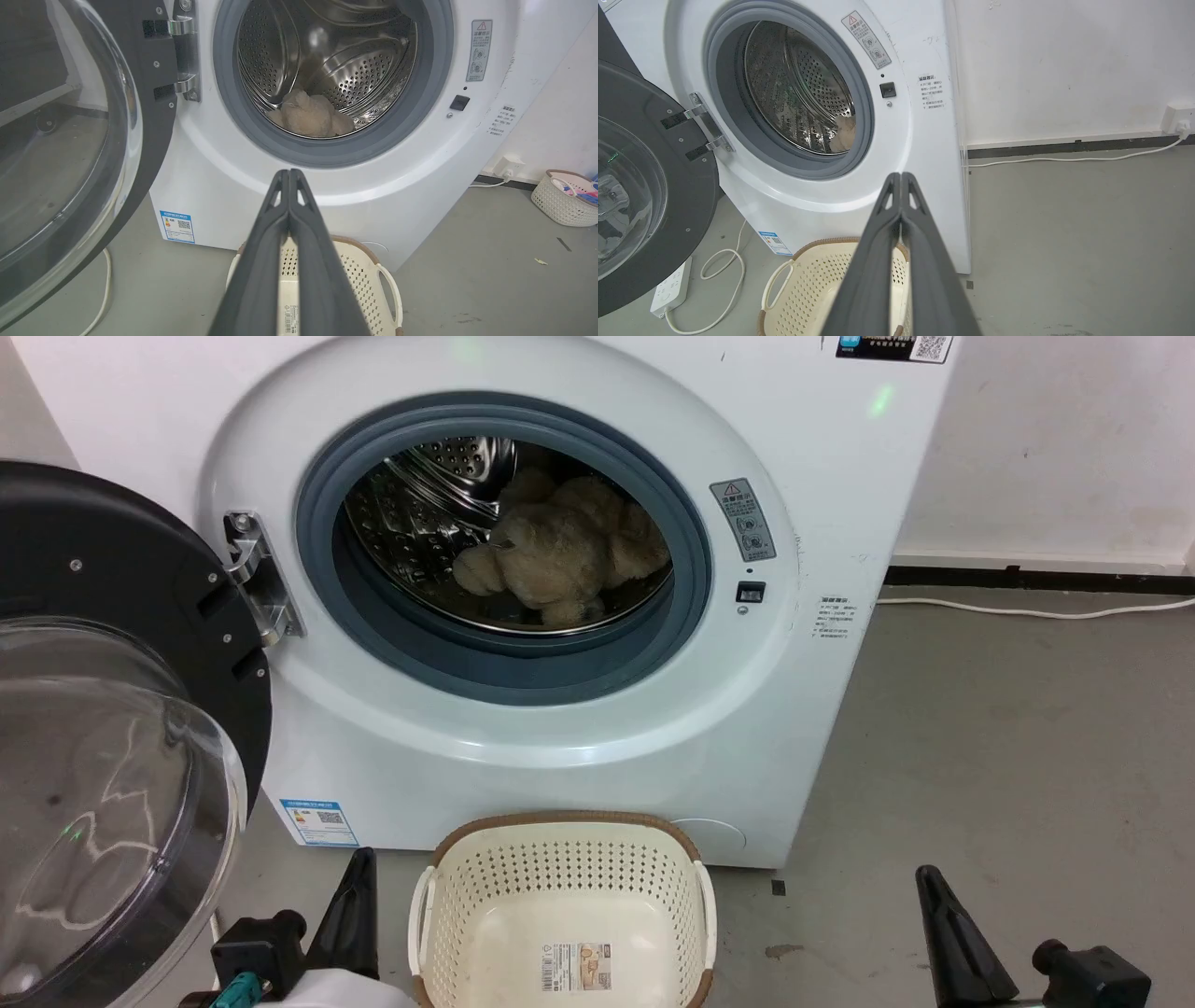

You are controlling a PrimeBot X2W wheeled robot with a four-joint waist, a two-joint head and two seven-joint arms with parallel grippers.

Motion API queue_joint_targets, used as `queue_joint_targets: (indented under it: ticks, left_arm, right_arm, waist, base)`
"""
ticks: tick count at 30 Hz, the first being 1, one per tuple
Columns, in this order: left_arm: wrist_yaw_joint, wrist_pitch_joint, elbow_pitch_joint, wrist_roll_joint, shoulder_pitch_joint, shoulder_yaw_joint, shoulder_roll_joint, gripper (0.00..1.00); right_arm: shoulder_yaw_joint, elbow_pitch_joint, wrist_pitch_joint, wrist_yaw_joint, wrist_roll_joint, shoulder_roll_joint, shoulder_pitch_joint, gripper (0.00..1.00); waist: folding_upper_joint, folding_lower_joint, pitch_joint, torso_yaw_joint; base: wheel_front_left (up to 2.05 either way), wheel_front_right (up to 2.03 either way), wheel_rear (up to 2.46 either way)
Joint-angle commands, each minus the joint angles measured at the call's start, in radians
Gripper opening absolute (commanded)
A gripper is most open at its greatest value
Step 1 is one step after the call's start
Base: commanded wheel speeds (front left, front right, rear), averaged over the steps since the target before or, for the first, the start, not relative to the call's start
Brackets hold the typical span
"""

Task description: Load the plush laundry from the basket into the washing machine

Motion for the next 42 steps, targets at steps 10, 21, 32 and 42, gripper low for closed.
queue_joint_targets:
  ticks: [10, 21, 32, 42]
  left_arm:
    - [-0.012, 0.02, -0.018, 0.047, -0.004, 0.024, -0.018, 0.0]
    - [-0.022, 0.038, -0.028, 0.082, -0.006, 0.042, -0.032, 0.0]
    - [-0.033, 0.057, -0.04, 0.121, -0.009, 0.062, -0.047, 0.0]
    - [-0.042, 0.075, -0.05, 0.157, -0.011, 0.08, -0.062, 0.0]
  right_arm:
    - [-0.007, -0.012, 0.025, 0.0, -0.03, 0.0, -0.02, 0.0]
    - [-0.011, -0.019, 0.045, 0.0, -0.053, 0.0, -0.029, 0.0]
    - [-0.016, -0.027, 0.068, 0.0, -0.077, 0.0, -0.04, 0.0]
    - [-0.02, -0.034, 0.089, 0.0, -0.1, 0.0, -0.05, 0.0]
  waist:
    - [0.0, 0.0, 0.003, 0.001]
    - [0.0, 0.0, 0.005, 0.001]
    - [0.0, 0.0, 0.008, 0.002]
    - [0.0, 0.0, 0.01, 0.003]
  base:
    - [0.0, 0.0, 0.0]
    - [0.0, 0.0, 0.0]
    - [0.0, 0.0, 0.0]
    - [0.0, 0.0, 0.0]
